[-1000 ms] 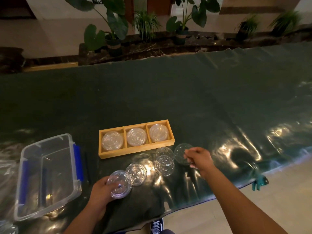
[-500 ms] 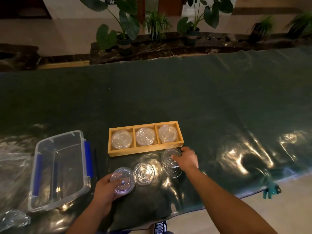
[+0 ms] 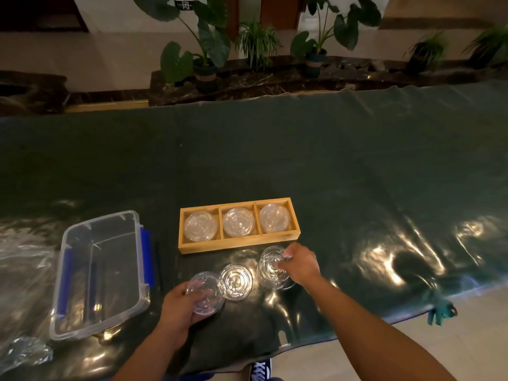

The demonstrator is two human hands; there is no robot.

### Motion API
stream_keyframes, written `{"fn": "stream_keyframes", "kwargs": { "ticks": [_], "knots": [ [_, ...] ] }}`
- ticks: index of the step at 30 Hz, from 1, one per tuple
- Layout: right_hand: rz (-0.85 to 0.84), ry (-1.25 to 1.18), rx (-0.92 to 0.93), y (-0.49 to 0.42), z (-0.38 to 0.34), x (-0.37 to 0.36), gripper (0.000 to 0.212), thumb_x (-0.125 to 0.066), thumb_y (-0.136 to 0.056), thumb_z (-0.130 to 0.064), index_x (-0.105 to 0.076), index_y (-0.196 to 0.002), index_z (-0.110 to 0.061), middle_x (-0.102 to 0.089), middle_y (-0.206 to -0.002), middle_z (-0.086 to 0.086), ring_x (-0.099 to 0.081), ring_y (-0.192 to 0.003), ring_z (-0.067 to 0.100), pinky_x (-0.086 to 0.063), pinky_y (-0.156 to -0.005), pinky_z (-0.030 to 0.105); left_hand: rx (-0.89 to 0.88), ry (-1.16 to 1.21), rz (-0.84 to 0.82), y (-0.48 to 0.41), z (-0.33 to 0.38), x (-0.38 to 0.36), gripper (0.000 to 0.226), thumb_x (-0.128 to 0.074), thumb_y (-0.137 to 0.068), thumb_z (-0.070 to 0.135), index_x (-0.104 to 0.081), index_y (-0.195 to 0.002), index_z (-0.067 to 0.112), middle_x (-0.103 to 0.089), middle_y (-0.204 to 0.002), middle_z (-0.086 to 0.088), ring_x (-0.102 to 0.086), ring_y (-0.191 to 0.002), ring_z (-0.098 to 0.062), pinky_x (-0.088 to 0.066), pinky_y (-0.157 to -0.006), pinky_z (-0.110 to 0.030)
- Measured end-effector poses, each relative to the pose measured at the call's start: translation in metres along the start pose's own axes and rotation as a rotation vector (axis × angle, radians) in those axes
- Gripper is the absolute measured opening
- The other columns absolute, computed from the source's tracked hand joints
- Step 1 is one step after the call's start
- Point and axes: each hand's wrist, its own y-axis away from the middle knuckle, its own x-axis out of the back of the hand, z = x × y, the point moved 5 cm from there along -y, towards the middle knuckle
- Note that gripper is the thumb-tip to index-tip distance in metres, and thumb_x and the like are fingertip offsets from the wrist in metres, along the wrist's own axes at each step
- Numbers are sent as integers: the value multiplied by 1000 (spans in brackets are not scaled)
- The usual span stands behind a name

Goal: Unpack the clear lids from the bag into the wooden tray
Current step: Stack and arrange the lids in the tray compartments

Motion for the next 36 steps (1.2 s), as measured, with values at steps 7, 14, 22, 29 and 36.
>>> {"fn": "stream_keyframes", "kwargs": {
  "ticks": [7, 14, 22, 29, 36],
  "knots": [
    [33, 405, 160, 17, -16, -26, 48, -73, -83, -46, -56, -120, -20, -64, -119, 3, -55, -114, 24, -48, -95, 36, 7, 2, -5, 4, 0, 2, 45, -80, -76, -6, -67, -119, 4, -74, -112, -24, -73, -101, -42, -63, -78, -49],
    [-55, 289, 143, 18, -20, -27, 41, -73, -86, -30, -53, -117, -15, -69, -110, 5, -62, -108, 28, -50, -89, 35, 1, -3, 5, 1, -4, 3, 42, -81, -74, -6, -70, -113, 5, -76, -107, -24, -74, -97, -41, -64, -66, -43],
    [-32, 5, -40, 48, 14, -28, 39, -78, -81, -27, -60, -115, -22, -59, -116, 0, -64, -98, 20, -54, -82, 31, 7, -3, -12, 3, -5, -2, 33, -78, -76, -10, -70, -105, 4, -80, -82, -16, -76, -80, -33, -63, -55, -37],
    [55, 162, -80, 62, 5, -46, 62, -79, -78, -41, -51, -131, -25, -52, -131, 3, -58, -117, 23, -52, -92, 35, -3, -19, -45, 8, 1, -7, 35, -78, -78, -9, -68, -110, 3, -75, -100, -23, -74, -88, -36, -65, -64, -41],
    [38, -78, -131, 64, 12, -39, 32, -82, -74, -39, -57, -90, -27, -62, -94, -8, -61, -85, 12, -50, -68, 27, -9, -30, -69, 11, 5, -5, 34, -76, -81, -9, -68, -111, 3, -75, -103, -25, -74, -92, -38, -65, -58, -38]
  ]
}}
